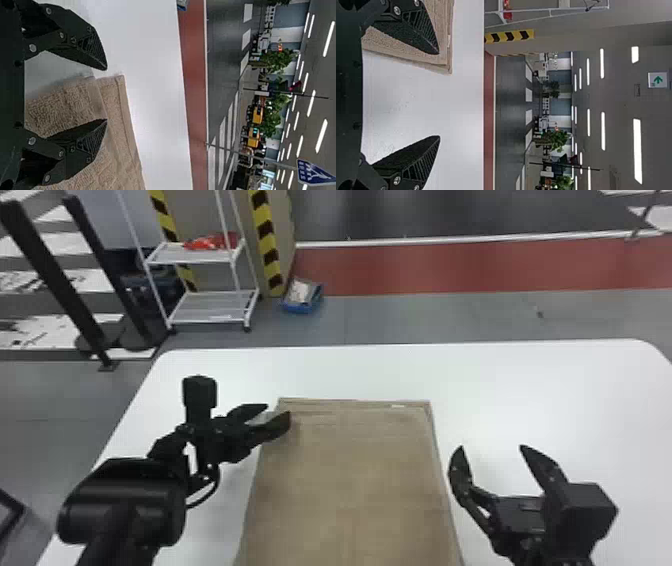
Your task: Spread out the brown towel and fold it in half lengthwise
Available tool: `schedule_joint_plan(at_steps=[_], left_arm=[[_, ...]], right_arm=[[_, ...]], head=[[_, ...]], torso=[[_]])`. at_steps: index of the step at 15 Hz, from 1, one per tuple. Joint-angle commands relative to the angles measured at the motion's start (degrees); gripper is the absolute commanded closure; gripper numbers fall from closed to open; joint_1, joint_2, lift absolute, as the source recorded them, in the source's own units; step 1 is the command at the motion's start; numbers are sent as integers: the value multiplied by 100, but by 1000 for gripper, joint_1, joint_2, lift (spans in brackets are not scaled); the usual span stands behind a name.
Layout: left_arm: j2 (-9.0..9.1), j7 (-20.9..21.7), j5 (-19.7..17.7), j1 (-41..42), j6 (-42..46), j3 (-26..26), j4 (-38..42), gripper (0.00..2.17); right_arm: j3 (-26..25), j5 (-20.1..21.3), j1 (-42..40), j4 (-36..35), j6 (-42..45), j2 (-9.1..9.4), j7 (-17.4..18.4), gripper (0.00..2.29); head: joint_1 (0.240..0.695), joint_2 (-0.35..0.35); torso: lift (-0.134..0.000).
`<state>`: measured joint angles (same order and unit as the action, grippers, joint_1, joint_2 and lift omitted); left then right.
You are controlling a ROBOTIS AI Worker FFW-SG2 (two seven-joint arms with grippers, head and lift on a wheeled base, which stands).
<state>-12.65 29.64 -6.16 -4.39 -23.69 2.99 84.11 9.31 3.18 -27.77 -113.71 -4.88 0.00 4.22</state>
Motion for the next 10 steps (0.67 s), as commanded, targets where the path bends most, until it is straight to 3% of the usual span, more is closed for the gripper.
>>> schedule_joint_plan(at_steps=[1,10], left_arm=[[0,7,1,0,0,8,0,667],[-9,24,-60,193,-123,105,220,701]], right_arm=[[0,-2,0,7,0,5,0,134],[9,-2,61,86,0,5,0,134]], head=[[695,105],[695,108]], torso=[[-125],[-125]])
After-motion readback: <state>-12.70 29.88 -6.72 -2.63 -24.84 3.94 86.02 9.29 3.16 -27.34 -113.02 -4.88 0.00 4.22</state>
